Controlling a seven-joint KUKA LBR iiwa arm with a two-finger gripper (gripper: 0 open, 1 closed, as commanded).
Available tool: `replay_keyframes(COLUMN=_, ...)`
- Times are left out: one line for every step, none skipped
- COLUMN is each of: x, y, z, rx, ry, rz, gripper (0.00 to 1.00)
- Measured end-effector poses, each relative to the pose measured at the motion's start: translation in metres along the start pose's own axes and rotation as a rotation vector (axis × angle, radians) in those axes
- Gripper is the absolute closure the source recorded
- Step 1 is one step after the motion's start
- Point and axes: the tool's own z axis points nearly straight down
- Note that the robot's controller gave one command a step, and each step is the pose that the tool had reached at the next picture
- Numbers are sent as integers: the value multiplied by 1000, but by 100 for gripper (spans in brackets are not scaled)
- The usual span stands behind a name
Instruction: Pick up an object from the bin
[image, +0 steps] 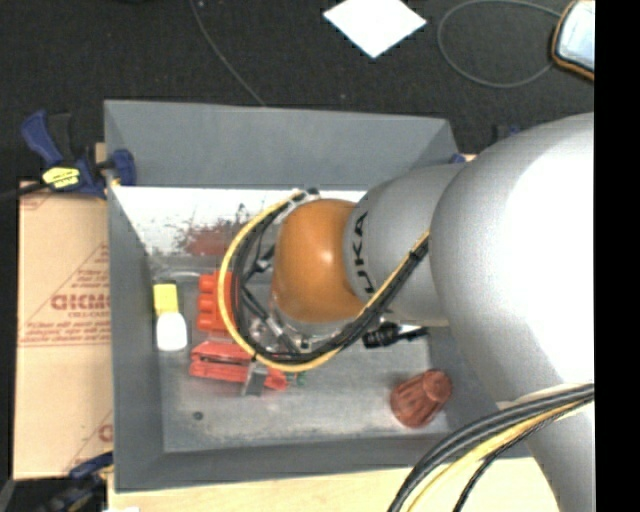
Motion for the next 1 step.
replay_keyframes(x=-2, y=0, z=-14, rx=-3, ry=-6, rz=0, gripper=100)
